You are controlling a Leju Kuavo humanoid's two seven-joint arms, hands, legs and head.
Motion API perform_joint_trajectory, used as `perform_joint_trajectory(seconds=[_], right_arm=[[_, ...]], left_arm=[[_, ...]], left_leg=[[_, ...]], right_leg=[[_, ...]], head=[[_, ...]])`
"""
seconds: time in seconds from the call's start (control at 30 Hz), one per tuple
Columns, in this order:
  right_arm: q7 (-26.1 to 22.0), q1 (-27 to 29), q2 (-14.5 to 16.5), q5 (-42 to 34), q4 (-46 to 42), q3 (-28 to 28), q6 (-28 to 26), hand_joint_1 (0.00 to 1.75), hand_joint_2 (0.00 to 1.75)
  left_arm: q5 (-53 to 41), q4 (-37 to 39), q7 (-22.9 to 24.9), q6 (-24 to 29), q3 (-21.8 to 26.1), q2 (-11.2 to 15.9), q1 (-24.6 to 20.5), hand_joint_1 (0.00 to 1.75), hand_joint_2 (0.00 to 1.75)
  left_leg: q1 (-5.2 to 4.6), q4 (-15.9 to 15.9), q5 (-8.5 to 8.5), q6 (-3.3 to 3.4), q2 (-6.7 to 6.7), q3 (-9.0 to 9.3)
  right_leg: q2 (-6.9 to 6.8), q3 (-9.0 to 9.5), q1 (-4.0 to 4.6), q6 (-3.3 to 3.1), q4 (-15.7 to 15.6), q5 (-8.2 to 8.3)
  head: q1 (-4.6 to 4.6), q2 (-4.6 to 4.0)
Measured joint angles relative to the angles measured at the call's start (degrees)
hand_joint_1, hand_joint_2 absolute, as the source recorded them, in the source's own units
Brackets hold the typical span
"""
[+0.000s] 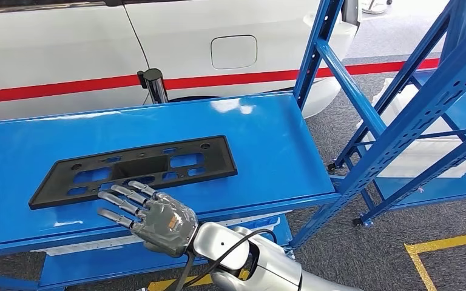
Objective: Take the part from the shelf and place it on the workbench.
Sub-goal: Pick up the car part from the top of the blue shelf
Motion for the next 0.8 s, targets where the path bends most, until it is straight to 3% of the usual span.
perform_joint_trajectory(seconds=[0.43, 0.8], right_arm=[[9.7, -2.7, 4.3, 16.5, 17.7, 0.5, -15.1, 0.0, 1.75], [11.8, -4.6, 6.0, 18.6, 25.3, -0.6, -16.4, 0.0, 1.75]], left_arm=[[-1.6, 0.0, 0.4, 0.1, 0.0, -0.5, -0.1, 0.0, 0.0], [-2.0, 0.0, 0.7, -0.3, -0.1, -0.5, -0.1, 0.0, 0.0]], left_leg=[[0.0, 0.0, 0.0, 0.0, 0.0, 0.01], [0.0, 0.0, 0.0, 0.0, 0.0, 0.02]], right_leg=[[0.0, 0.01, 0.01, 0.0, 0.0, 0.0], [0.0, 0.0, 0.0, 0.0, 0.0, 0.0]], head=[[0.0, 0.0], [0.0, 0.0]])
